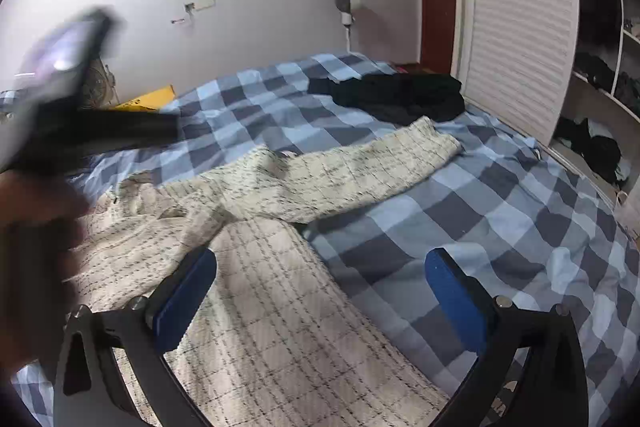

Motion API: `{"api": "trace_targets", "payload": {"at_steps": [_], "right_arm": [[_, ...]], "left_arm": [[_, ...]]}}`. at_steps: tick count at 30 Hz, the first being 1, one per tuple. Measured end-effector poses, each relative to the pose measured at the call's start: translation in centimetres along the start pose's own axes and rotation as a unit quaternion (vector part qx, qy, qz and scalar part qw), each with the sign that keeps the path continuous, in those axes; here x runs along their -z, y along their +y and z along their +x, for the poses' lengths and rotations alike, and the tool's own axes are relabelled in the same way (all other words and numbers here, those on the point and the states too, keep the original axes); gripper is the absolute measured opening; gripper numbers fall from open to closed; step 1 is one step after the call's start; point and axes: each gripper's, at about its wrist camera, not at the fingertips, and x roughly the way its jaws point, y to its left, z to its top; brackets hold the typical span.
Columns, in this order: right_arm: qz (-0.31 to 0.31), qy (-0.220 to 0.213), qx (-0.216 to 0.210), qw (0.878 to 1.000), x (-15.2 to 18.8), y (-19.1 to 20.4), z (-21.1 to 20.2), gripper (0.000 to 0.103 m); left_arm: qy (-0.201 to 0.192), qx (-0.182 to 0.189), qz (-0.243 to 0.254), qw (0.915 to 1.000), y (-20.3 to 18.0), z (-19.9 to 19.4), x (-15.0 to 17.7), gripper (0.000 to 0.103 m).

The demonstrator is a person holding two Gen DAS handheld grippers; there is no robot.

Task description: Fold small clothes

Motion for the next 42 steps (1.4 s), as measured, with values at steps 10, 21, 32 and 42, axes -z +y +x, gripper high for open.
{"api": "trace_targets", "payload": {"at_steps": [10, 21, 32, 42], "right_arm": [[-0.071, 0.118, -0.165, 0.977, -6.1, 3.5, 7.4, 0.102], [-0.204, 0.249, -0.162, 0.933, -8.8, 16.8, 24.1, 0.102], [-0.202, 0.339, -0.185, 0.900, -5.1, 18.4, 27.8, 0.007], [-0.133, 0.189, -0.319, 0.919, -11.1, 13.9, 15.9, 0.005]], "left_arm": [[0.054, -0.038, -0.061, 0.9959, 12.7, -0.5, 12.2, 0.103], [0.086, -0.009, -0.172, 0.9812, 19.7, 7.0, 14.5, 0.103], [0.115, -0.031, -0.233, 0.9650, 24.9, 9.3, 18.0, 0.103], [0.097, -0.044, -0.263, 0.9590, 27.5, 6.7, 18.5, 0.103]]}}
